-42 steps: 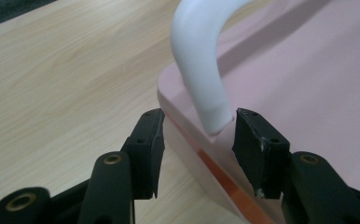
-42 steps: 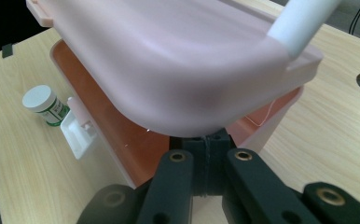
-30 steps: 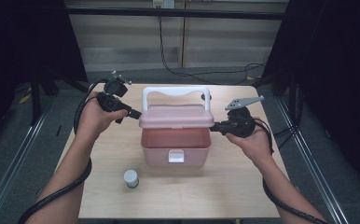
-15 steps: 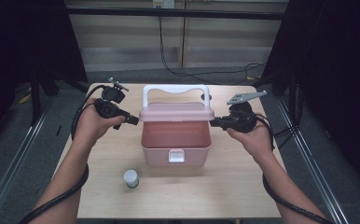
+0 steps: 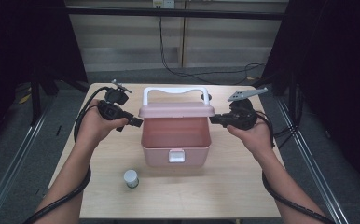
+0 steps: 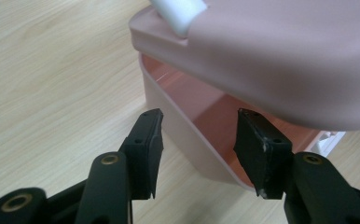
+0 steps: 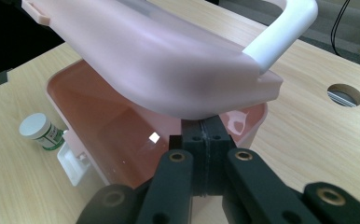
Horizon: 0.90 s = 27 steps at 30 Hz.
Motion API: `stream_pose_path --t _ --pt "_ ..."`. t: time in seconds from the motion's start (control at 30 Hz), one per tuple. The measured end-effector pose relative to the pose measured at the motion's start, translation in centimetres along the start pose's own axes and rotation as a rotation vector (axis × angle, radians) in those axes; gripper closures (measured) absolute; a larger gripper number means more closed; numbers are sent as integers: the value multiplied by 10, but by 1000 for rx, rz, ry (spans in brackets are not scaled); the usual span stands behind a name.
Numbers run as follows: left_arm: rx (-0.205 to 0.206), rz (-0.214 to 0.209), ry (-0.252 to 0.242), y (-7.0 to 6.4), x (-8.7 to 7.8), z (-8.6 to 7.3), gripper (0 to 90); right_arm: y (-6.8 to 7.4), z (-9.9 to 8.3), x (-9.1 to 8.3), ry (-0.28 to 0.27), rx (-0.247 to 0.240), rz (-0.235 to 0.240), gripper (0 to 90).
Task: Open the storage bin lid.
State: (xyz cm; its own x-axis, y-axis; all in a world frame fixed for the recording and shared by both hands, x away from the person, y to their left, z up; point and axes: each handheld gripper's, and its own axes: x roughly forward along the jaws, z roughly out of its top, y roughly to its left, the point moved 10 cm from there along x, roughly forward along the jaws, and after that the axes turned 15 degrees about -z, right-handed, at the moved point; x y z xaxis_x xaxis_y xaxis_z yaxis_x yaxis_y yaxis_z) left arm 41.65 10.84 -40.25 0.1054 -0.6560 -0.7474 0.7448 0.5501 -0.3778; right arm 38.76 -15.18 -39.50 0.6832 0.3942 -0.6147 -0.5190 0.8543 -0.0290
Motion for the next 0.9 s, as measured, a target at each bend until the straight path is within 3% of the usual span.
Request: stream_pose_path --t 0.27,0.47,0.9 --pt "19 -4 1 -5 0 7 513 0 0 2 1 0 -2 896" --pt "9 -9 -16 -5 -1 9 515 1 -2 5 1 -3 -1 888" --pt "19 0 -61 -6 -10 25 532 15 -31 23 50 -24 44 889"
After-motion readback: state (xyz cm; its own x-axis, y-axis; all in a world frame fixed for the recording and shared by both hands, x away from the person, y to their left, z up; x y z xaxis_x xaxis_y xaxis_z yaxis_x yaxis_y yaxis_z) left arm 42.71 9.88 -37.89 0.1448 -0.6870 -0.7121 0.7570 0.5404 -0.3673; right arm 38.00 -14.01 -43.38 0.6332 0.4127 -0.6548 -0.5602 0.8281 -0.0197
